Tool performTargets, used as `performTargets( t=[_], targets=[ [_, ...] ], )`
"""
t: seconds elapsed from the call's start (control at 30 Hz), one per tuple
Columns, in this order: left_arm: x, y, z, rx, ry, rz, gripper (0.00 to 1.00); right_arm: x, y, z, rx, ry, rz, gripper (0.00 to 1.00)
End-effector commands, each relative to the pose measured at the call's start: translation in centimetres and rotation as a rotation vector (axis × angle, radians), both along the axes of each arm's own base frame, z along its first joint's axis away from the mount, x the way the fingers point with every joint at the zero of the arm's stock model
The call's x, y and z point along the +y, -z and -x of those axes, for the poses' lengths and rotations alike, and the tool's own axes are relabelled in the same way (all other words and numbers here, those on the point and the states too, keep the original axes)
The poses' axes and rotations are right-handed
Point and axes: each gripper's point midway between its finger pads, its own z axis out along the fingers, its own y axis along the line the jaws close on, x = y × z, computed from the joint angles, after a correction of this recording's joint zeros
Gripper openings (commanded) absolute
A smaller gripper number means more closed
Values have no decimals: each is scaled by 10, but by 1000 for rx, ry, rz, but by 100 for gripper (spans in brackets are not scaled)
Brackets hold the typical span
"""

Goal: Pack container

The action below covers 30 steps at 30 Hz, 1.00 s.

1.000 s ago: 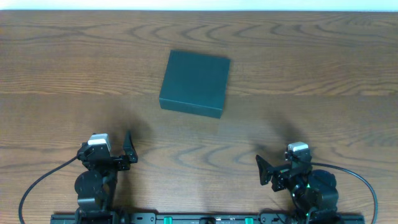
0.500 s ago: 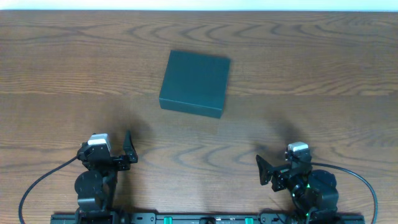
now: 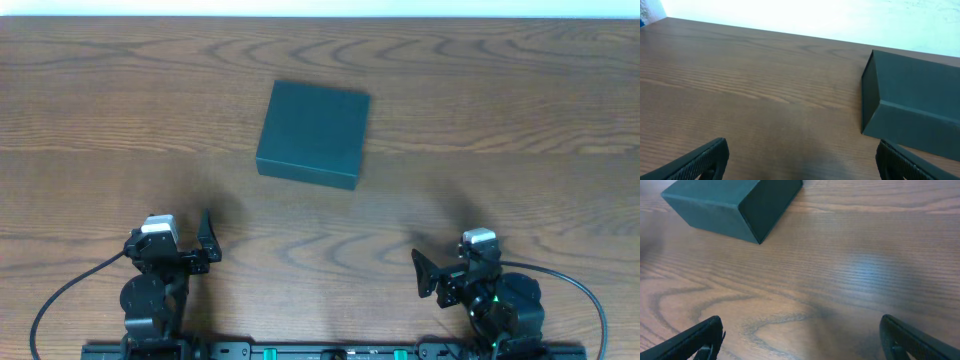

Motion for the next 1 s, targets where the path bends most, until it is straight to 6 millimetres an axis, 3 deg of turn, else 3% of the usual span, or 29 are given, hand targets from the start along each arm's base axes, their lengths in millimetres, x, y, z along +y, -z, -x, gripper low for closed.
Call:
performTargets(
  t=[0.0, 0.7, 0.8, 0.9, 0.97],
  targets=[
    [1, 13, 0, 29, 2, -16, 95, 0, 0, -1, -12, 1, 7, 99],
    [-1, 12, 0, 25, 7, -9, 95, 2, -5, -2, -12, 18, -43, 99],
    [-21, 10, 0, 19, 92, 123, 95, 3, -14, -7, 35, 132, -260, 99],
    [-63, 6, 9, 64, 277, 409, 95, 13, -17, -4, 204, 270, -623, 99],
    [-80, 3, 15, 98, 346, 537, 95, 16, -13, 0, 260, 291, -679, 99]
  ],
)
